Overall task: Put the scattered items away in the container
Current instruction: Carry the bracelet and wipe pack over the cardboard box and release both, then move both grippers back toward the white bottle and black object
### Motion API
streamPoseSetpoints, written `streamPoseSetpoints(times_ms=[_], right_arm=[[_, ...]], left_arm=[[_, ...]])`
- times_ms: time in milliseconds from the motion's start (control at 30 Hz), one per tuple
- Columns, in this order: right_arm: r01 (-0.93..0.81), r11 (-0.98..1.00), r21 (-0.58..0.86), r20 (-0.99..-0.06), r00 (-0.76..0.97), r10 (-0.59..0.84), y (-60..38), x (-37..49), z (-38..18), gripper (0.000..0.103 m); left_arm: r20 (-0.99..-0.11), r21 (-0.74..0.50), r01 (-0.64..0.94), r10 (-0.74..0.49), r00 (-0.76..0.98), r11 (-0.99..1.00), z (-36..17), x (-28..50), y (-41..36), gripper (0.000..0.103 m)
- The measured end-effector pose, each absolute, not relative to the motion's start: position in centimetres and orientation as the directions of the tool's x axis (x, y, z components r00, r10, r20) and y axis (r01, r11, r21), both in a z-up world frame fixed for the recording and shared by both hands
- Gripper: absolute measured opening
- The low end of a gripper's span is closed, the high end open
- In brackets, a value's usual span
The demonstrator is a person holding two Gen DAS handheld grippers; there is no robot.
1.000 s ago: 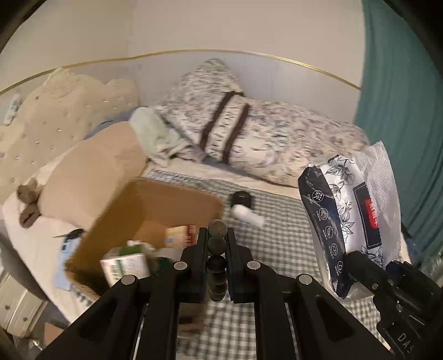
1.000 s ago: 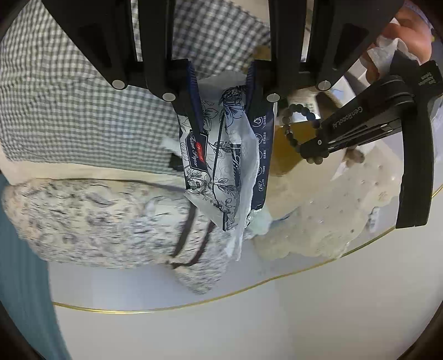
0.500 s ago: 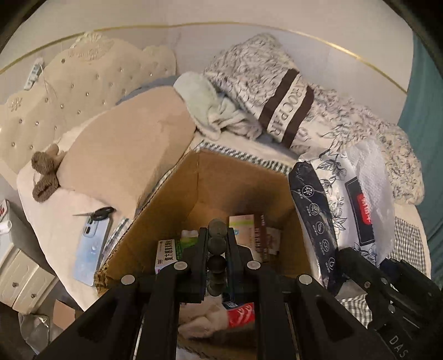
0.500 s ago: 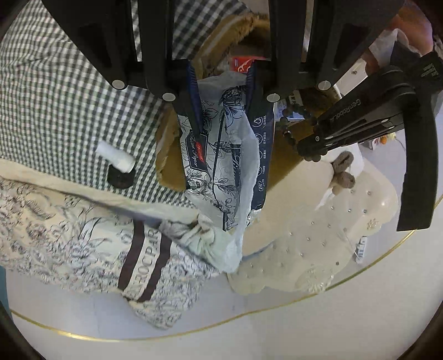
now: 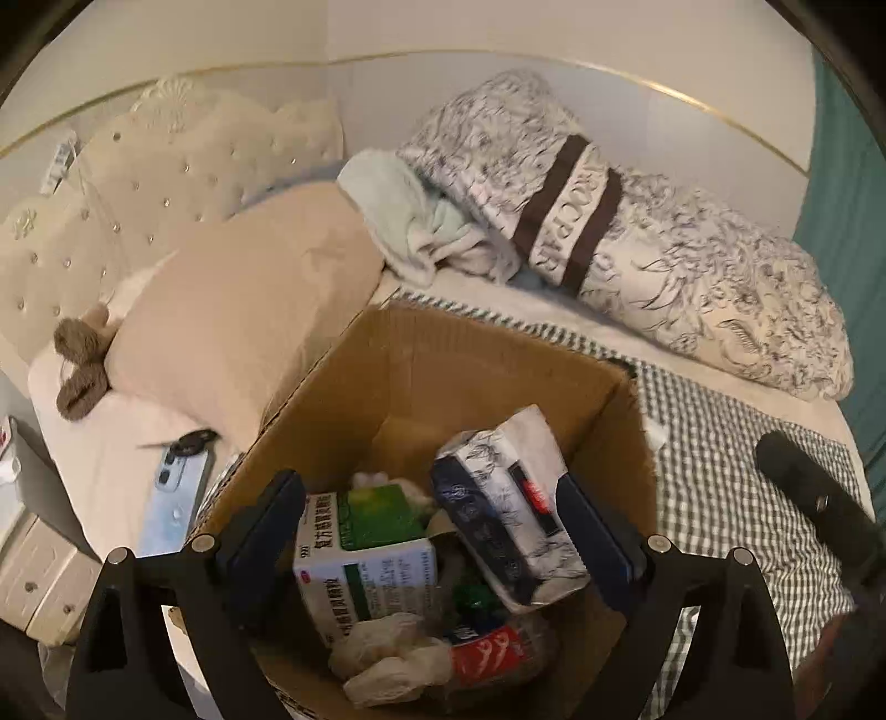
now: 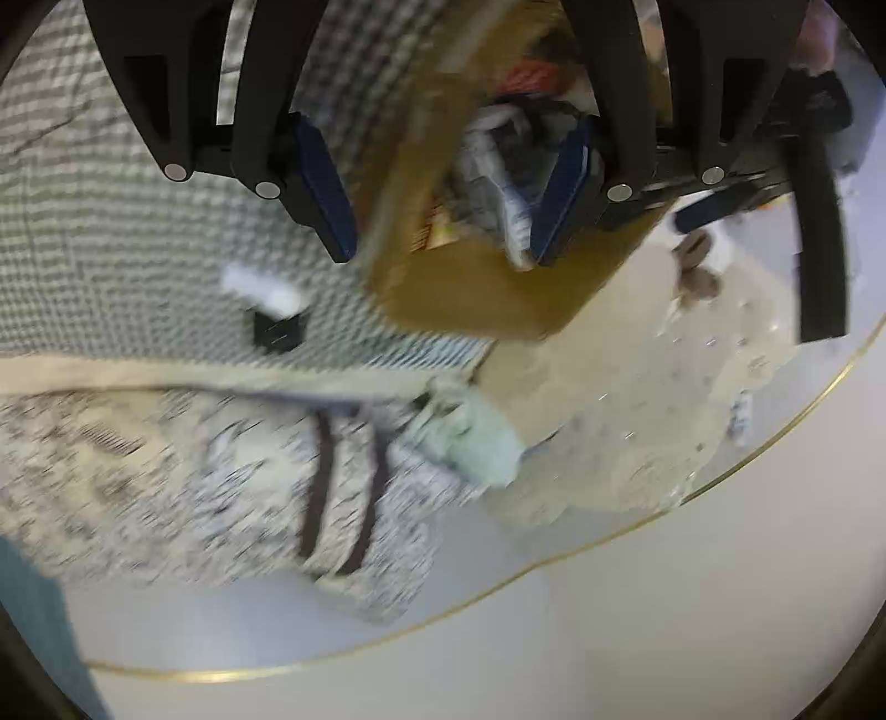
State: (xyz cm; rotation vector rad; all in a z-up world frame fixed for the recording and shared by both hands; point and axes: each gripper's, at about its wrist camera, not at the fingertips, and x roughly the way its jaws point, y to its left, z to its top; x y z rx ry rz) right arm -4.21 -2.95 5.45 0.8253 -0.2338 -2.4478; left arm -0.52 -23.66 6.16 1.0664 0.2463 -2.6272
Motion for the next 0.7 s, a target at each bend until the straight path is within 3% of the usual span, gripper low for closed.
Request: streamPoseSetpoints(times_ms=[333,700], right_arm=[[0.291,-0.914,0.284,-0.506,-0.764,-0.401,7.2,-4.3,5.3,0.065],[0.289,-0.936,0.2,-0.55,-0.757,-0.351,13.1,-5.5,2.5,0.065]], left_arm=[[-0.708,-0.062,0.227,-0.117,-0.696,-0.972,7.1,-1.5,-16.6,0.096],[-0.734,-0.086,0.119,-0.018,-0.679,-0.989,5.1,-7.3,-7.5,0.097]])
